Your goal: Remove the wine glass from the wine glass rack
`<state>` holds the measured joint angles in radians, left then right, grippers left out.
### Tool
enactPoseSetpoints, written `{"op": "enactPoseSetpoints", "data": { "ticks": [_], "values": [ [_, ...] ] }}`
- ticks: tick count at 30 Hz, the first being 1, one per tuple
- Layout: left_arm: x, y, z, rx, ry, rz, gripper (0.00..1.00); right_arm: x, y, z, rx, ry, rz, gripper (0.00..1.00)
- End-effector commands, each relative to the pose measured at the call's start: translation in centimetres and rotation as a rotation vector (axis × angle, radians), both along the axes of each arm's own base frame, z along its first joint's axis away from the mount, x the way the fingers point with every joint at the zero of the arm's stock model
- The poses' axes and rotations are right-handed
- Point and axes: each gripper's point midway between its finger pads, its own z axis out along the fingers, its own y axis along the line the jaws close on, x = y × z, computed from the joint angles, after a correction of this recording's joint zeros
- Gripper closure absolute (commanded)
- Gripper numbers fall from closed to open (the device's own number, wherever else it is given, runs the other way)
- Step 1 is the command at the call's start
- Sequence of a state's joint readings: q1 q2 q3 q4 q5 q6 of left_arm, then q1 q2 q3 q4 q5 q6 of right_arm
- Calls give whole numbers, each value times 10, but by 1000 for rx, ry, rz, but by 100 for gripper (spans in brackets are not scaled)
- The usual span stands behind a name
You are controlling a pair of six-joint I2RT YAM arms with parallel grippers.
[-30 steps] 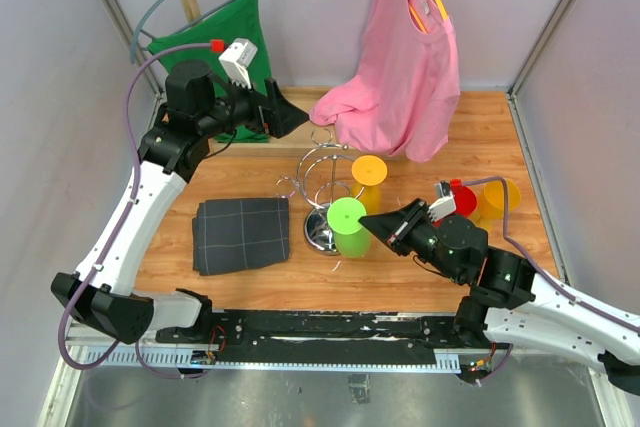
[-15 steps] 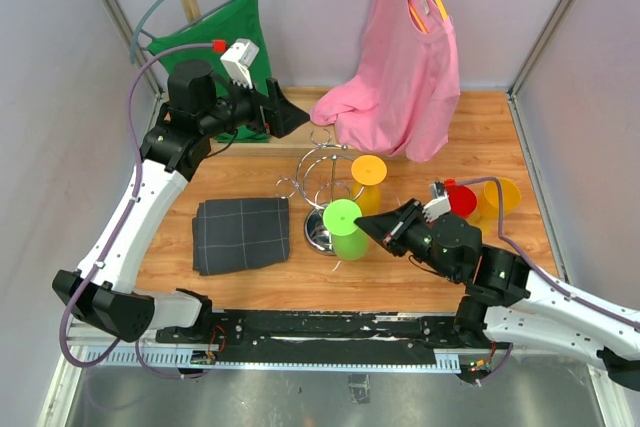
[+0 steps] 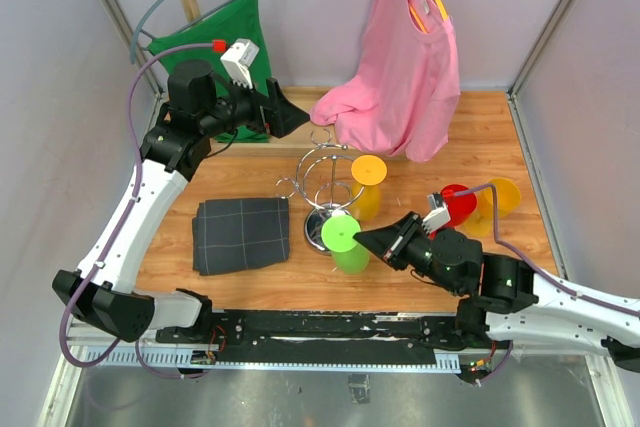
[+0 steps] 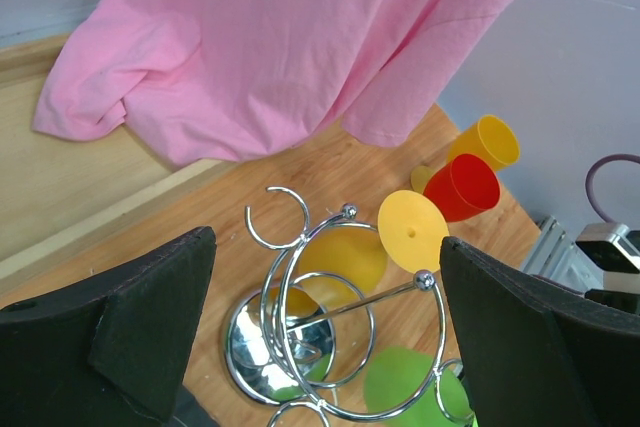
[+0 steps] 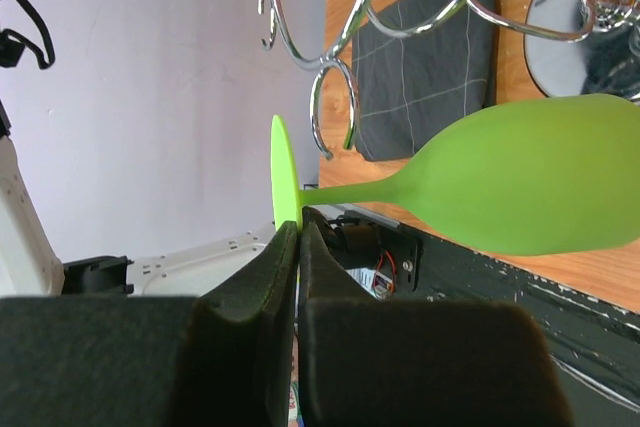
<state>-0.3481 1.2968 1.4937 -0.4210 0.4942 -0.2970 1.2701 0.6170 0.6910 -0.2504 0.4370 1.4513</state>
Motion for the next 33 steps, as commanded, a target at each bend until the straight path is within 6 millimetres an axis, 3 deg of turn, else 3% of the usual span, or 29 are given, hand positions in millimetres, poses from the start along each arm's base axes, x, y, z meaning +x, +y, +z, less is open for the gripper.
{"op": "enactPoseSetpoints", "data": {
  "ticks": [1, 7, 11, 23, 28, 33],
  "values": [
    [-4, 1, 11, -20, -25, -8, 1, -1, -8, 11, 22, -12, -53, 99],
    [-6, 2, 13, -33, -19, -3, 1, -16, -1, 28, 20, -39, -17, 99],
    [-8, 2, 16, -48, -16, -1, 1, -28, 18, 49, 19, -69, 41, 99],
    [-5, 9, 35, -79, -56, 48, 1, -72, 88, 163, 79, -217, 279, 99],
    [12, 39, 65, -172, -80, 135, 1, -76, 100, 199, 110, -290, 307, 99],
    [34, 84, 67, -234, -31, 213, 1, -67, 92, 237, 171, -403, 249, 99]
  ]
}}
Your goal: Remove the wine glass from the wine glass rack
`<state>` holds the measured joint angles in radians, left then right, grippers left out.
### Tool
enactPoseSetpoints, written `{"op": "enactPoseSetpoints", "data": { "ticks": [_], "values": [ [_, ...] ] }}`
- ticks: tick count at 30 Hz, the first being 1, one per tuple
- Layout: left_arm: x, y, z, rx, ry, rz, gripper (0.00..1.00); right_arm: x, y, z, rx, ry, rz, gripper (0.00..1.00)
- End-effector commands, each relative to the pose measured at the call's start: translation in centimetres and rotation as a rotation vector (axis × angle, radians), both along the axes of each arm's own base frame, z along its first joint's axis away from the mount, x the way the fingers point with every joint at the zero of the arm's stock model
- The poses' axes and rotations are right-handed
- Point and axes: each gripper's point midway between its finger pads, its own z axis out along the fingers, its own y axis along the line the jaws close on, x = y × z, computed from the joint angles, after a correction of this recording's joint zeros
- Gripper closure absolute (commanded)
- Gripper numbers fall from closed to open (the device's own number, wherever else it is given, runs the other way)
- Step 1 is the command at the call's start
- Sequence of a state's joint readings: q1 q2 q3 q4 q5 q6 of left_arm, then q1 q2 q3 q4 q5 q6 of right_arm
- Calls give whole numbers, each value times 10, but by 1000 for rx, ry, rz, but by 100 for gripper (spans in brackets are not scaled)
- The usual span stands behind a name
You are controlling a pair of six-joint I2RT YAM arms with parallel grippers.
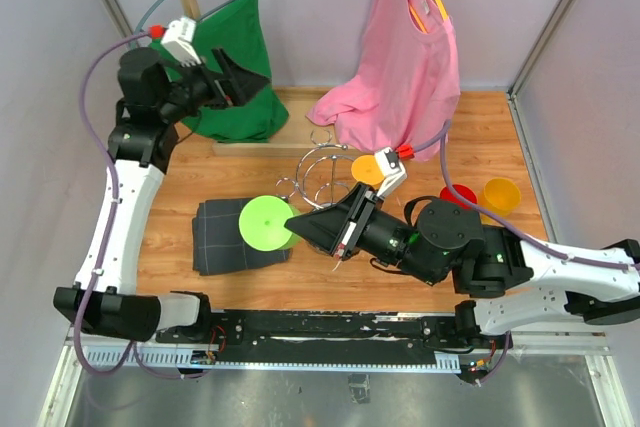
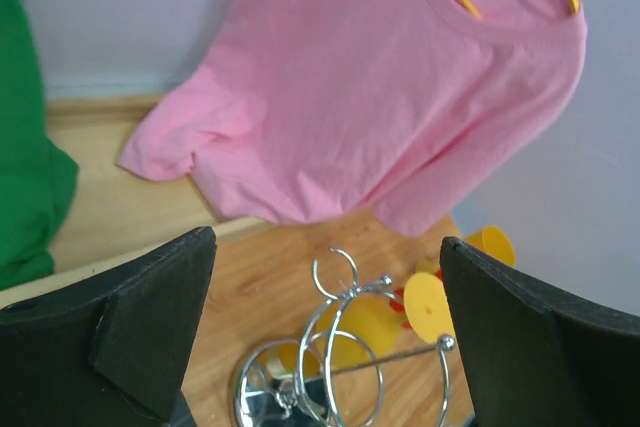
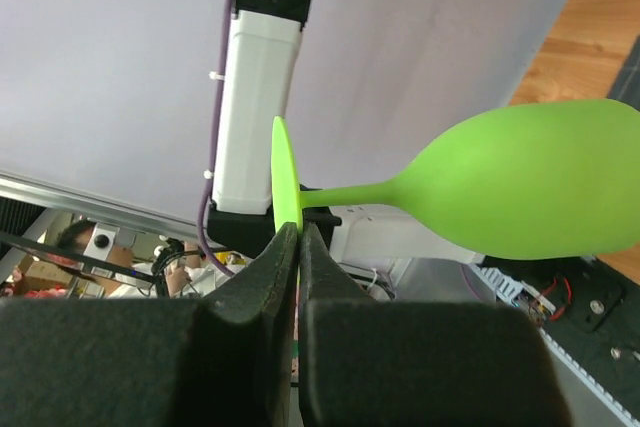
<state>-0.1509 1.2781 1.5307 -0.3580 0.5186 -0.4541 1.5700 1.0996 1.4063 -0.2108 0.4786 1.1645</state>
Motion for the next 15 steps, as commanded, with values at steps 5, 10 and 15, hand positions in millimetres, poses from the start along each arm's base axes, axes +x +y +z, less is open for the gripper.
{"op": "enactPoseSetpoints", "data": {
  "ticks": [5, 10, 15],
  "values": [
    [-1, 38, 13, -173, 47, -40, 2, 20, -32, 84, 158, -216, -103, 99],
    [-37, 22, 7, -297, 69, -197, 3, 42, -52, 103, 216, -256, -163, 99],
    [-72, 10, 17, -480, 71, -342, 5, 63, -69, 119, 282, -277, -183, 99]
  ]
}}
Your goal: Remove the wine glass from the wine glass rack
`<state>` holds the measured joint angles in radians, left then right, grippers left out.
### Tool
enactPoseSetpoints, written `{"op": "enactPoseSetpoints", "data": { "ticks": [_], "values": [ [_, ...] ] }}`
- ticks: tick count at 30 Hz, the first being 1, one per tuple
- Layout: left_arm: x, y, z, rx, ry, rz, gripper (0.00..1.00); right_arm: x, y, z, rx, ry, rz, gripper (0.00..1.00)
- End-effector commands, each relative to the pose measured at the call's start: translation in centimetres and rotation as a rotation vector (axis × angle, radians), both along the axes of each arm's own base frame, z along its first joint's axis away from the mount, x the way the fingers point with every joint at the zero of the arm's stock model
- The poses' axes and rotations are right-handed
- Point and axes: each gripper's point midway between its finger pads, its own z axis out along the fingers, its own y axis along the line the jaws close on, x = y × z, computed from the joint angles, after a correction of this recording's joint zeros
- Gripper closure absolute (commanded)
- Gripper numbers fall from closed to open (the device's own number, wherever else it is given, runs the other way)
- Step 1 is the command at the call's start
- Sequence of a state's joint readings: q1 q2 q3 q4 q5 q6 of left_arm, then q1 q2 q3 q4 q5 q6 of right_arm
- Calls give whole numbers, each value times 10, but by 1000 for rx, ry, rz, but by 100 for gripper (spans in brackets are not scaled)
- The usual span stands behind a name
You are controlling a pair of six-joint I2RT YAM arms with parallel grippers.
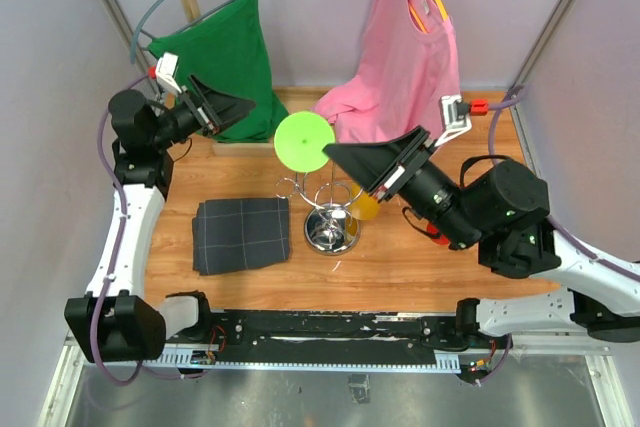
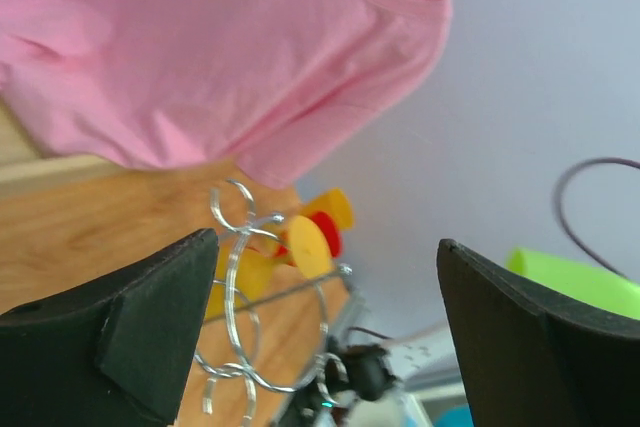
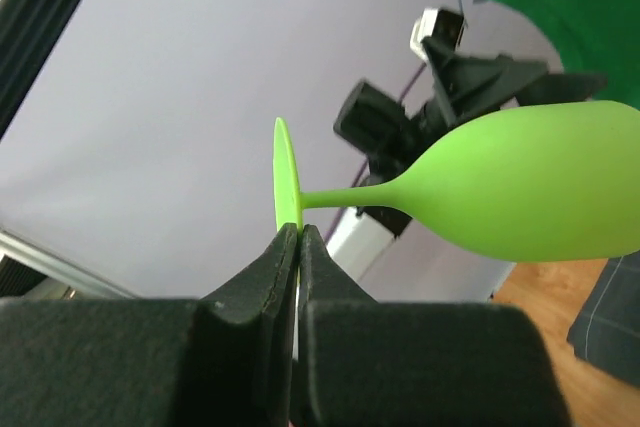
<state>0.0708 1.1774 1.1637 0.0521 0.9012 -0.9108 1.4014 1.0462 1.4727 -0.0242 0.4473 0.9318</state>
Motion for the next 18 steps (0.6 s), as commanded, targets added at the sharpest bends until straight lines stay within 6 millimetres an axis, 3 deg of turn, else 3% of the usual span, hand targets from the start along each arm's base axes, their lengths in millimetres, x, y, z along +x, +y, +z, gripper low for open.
{"op": "enactPoseSetpoints", "data": {
  "ticks": [1, 12, 18],
  "values": [
    [-51, -15, 51, -199, -102, -183, 6, 14, -23, 38, 111, -66, -11, 99],
    [-69, -18, 93, -235, -221, -240, 6, 50, 0, 41, 240, -37, 54, 99],
    [-74, -18, 99, -238, -244, -251, 6, 57, 11, 60, 309, -69, 88, 99]
  ]
}}
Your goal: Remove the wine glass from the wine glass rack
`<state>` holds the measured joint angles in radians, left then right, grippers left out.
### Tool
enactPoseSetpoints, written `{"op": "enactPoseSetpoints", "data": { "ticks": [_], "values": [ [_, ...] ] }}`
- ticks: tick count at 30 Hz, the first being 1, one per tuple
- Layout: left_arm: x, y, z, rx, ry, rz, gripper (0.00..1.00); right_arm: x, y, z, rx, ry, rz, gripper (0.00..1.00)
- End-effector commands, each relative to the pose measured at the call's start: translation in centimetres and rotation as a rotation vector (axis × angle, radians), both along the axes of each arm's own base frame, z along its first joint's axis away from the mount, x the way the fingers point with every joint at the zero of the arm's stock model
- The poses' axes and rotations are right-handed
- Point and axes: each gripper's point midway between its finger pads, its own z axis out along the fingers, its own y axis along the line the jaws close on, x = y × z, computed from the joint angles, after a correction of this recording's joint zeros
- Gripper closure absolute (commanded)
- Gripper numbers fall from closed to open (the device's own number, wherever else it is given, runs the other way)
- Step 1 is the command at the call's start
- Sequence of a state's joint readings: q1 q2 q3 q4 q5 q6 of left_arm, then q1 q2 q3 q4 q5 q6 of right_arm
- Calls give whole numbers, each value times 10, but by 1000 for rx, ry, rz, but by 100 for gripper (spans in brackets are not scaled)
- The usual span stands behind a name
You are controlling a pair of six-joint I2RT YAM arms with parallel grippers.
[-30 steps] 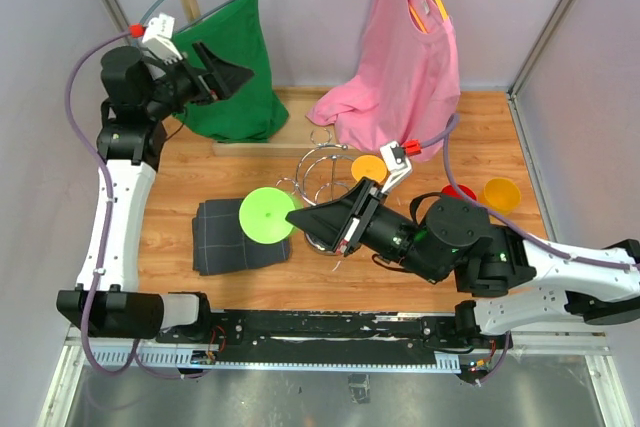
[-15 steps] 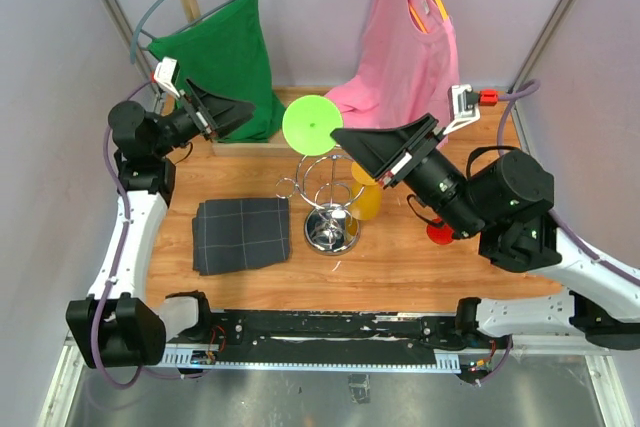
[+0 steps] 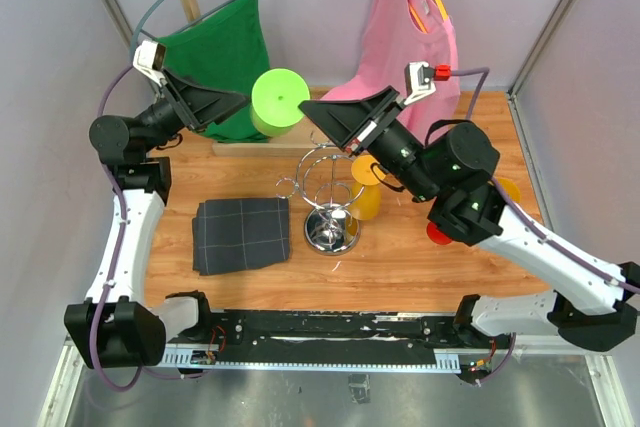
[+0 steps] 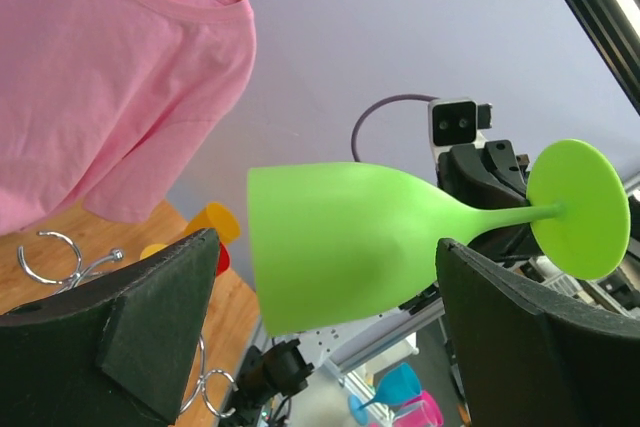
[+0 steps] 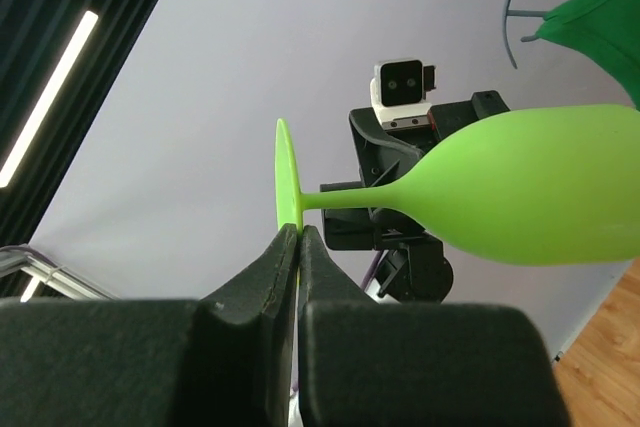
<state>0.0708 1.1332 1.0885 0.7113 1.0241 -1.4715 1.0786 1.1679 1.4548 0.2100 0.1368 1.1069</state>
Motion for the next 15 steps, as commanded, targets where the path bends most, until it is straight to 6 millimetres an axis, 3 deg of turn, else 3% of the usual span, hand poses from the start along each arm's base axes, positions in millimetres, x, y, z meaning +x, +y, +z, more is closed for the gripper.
{"op": "enactPoseSetpoints", "data": {
  "ticks": [1, 6, 15],
  "values": [
    [-14, -1, 16, 0, -72, -22, 6, -6, -8, 45, 168, -71, 59, 99],
    [-18, -1, 21, -4, -93, -29, 5, -5, -6, 49, 212, -79, 71, 99],
    [-22, -2, 28, -9, -106, -36, 6, -3, -20, 51, 245, -88, 44, 99]
  ]
}}
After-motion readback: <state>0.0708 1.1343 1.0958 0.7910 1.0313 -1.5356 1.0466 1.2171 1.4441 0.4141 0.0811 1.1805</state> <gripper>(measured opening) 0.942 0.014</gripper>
